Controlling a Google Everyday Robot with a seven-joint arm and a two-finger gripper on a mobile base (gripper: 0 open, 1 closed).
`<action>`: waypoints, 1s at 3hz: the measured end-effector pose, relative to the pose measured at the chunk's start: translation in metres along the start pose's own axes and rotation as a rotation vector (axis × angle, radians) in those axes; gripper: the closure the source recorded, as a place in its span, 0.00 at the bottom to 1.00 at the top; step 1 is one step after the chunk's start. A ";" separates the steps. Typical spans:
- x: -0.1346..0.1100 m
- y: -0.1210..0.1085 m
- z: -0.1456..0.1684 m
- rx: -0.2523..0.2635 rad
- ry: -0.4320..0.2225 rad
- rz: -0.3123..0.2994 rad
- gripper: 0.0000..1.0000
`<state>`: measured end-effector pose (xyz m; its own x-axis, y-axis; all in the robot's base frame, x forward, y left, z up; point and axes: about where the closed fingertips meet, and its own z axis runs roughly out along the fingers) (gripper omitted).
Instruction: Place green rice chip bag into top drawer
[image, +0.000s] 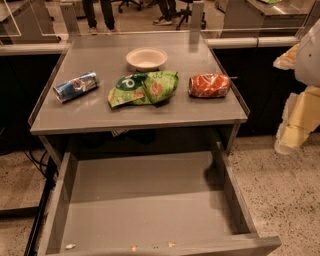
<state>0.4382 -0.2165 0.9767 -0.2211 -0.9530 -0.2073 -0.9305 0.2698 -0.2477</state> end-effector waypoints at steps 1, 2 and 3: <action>-0.004 -0.002 0.000 0.008 0.000 -0.014 0.00; -0.015 -0.009 0.000 0.031 0.000 -0.058 0.00; -0.037 -0.006 -0.004 0.060 -0.066 -0.139 0.00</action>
Offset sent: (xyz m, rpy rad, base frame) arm 0.0224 0.0202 0.0036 -0.0460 -0.0489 0.0927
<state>0.4508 -0.1838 0.9896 -0.0698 -0.9710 -0.2287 -0.9313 0.1457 -0.3339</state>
